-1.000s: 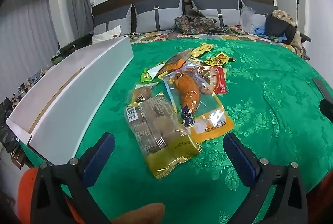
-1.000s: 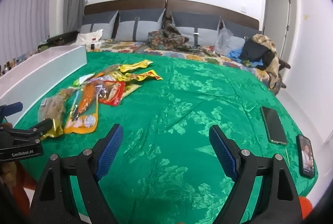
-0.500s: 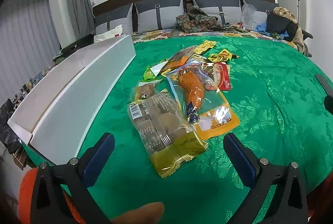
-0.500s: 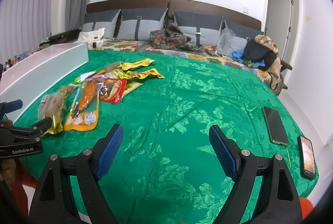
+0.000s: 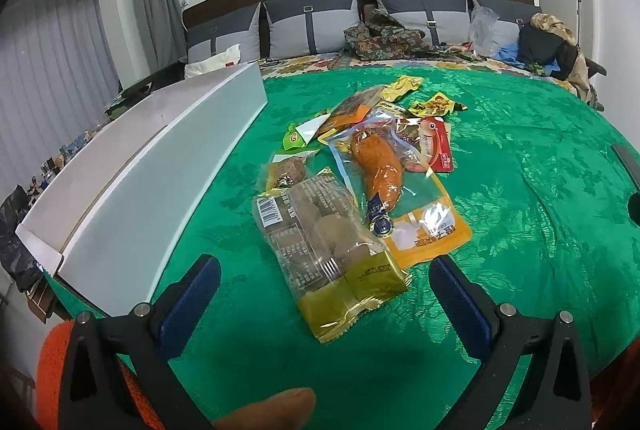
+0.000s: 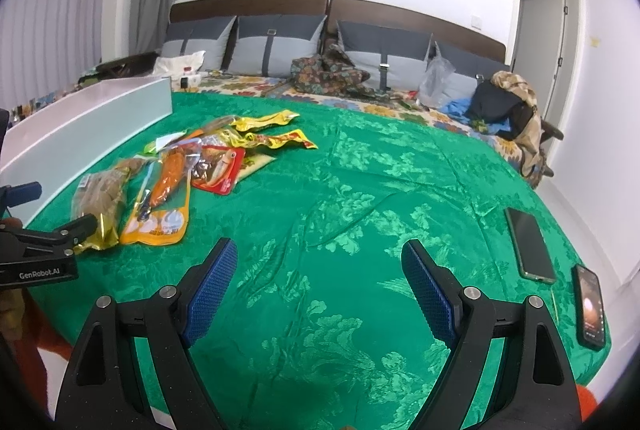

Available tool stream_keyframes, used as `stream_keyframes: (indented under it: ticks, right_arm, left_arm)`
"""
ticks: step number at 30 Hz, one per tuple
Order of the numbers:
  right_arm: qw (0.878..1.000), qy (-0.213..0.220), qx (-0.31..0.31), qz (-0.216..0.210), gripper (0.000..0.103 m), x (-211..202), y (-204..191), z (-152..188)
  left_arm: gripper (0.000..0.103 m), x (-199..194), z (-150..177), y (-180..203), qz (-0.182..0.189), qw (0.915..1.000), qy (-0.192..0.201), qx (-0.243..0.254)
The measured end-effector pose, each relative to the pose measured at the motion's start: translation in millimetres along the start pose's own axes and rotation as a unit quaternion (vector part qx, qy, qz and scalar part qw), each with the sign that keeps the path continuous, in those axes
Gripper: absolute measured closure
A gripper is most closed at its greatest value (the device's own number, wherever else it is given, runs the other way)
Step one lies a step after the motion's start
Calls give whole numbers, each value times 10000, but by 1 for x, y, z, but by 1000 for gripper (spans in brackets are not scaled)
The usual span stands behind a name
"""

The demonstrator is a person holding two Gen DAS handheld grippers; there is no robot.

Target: Organize snacks

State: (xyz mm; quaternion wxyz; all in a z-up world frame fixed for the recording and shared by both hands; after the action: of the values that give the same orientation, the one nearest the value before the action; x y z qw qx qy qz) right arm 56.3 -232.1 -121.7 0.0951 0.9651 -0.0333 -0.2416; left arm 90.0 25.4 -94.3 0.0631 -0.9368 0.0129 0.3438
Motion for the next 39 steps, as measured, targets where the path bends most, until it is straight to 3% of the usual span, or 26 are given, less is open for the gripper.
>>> stream_keyframes:
  ticks: [39]
  right_arm:
    - [10000, -57, -21, -23, 16, 5, -3, 6]
  left_arm:
    - [0, 5, 3, -2, -20, 10000, -59, 54]
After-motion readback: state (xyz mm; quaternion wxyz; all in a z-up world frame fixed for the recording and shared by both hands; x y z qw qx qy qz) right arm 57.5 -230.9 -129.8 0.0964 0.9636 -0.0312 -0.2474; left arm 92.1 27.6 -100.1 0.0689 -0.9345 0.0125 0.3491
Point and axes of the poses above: each gripper's, at about its wrist camera, not at the fingertips, and x roughly the way its jaws point, y to its right, z to its underside, the point moved 10 cm from there along x, roughly the way its jaws point, and after that the axes turned 2 degrees about z, right-handed, at the moved point
